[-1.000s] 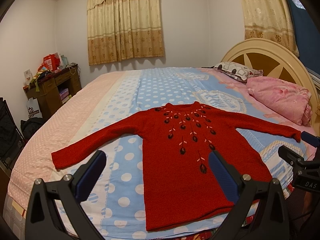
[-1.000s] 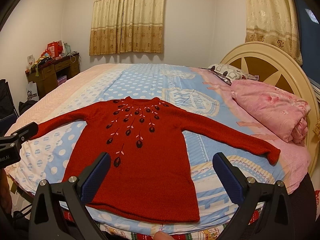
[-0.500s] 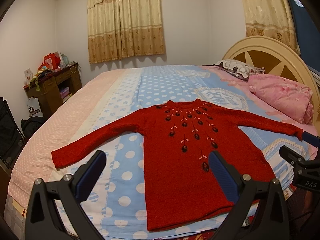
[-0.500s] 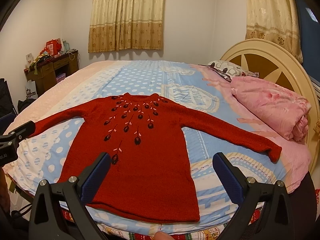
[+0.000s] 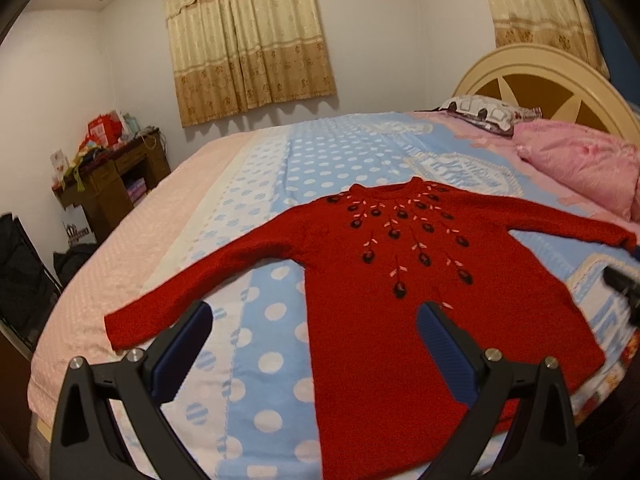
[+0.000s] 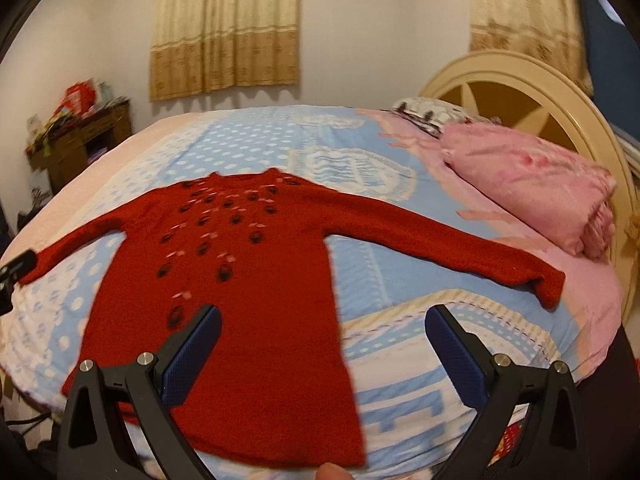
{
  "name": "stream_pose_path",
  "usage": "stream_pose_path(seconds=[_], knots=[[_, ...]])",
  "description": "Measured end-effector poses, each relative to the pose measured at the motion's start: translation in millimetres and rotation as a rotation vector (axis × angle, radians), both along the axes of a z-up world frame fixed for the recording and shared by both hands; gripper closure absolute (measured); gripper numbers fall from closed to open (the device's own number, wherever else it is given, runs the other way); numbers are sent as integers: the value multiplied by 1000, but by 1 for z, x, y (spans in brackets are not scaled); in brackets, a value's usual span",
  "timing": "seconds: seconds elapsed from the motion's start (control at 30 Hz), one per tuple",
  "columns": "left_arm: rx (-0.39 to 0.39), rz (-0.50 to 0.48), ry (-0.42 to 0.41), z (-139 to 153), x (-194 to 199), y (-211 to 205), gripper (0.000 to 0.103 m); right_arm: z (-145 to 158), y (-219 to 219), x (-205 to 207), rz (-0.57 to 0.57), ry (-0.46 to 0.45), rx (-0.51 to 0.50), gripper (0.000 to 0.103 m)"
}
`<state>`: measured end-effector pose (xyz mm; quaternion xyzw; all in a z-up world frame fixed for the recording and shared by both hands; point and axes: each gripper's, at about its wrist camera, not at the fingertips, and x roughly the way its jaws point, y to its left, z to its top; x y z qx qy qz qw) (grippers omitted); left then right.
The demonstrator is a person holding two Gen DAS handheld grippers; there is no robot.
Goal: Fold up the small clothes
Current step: 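Grasp the cuff of the sleeve nearest the right tool with the right tool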
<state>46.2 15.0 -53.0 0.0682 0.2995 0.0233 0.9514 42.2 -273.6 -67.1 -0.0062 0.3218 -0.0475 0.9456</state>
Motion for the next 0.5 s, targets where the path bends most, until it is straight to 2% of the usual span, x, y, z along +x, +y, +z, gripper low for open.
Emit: stream_pose_path(seconds=[0.3,0.4,0.5], knots=[[62,-3,10,-20,41,-10,0,-24,-115,21,-226,35,88,1],[41,-4,35,-27,50,-10,0,-27,-162,17,-332,32,151,2],[21,-4,51,-33,52,-11,0,-24,-208,11,-434,6,192,10]])
